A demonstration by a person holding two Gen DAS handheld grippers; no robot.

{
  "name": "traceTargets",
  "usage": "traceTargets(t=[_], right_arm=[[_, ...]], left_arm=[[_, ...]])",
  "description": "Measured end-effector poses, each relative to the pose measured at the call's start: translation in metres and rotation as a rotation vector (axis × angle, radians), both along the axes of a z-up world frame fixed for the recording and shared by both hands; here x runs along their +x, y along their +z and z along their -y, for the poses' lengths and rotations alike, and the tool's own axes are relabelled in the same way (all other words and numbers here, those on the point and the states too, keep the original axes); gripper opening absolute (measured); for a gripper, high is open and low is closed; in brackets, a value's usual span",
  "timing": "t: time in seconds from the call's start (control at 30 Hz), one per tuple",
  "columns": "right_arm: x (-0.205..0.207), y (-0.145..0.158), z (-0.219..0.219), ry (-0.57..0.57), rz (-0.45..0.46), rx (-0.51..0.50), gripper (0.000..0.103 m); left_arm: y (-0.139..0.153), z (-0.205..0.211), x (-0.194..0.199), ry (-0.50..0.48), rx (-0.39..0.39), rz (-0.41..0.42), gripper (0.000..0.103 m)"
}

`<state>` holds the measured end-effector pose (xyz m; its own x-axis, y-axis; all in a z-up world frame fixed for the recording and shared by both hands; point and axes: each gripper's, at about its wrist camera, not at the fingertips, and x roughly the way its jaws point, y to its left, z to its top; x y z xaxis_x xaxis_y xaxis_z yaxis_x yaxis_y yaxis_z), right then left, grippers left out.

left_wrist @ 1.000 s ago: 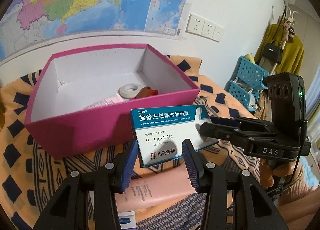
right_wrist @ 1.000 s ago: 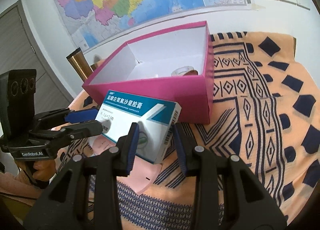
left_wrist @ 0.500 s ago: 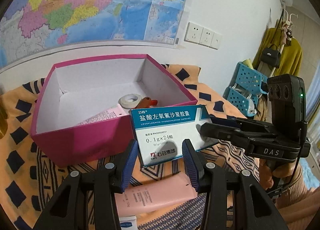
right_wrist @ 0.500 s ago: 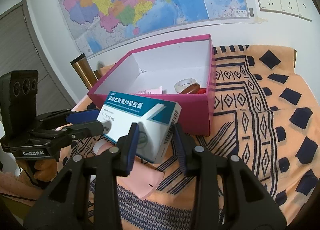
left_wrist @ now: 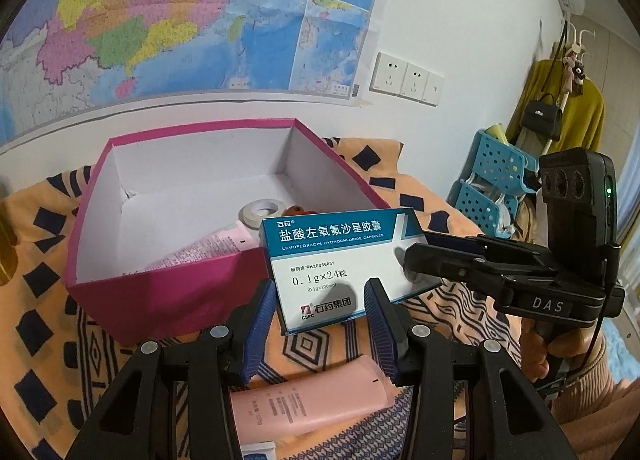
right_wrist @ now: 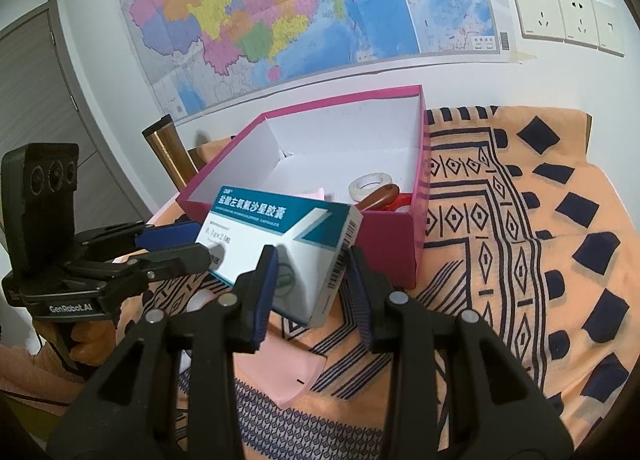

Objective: Organize rigid objects
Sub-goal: 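Hold the medicine box above the magenta box rim with the right gripper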

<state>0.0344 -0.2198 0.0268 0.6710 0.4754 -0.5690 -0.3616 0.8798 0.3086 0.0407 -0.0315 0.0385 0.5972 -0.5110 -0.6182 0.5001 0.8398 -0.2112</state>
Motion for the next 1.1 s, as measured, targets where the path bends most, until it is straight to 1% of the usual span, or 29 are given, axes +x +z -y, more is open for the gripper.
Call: traceTargets(t=[0.53, 1.1], right_arm=[[0.012, 0.008, 0.001, 0.004, 0.029, -0.023, 0.039], [0.023, 0.015, 0.004, -0.005, 0.050, -0.044, 0.039]], left_arm=[[0.002, 0.001, 0.012, 0.028, -0.018, -0.003, 0.046], [0.002, 0.006, 0.024, 0.025, -0.026, -0.022, 0.046]])
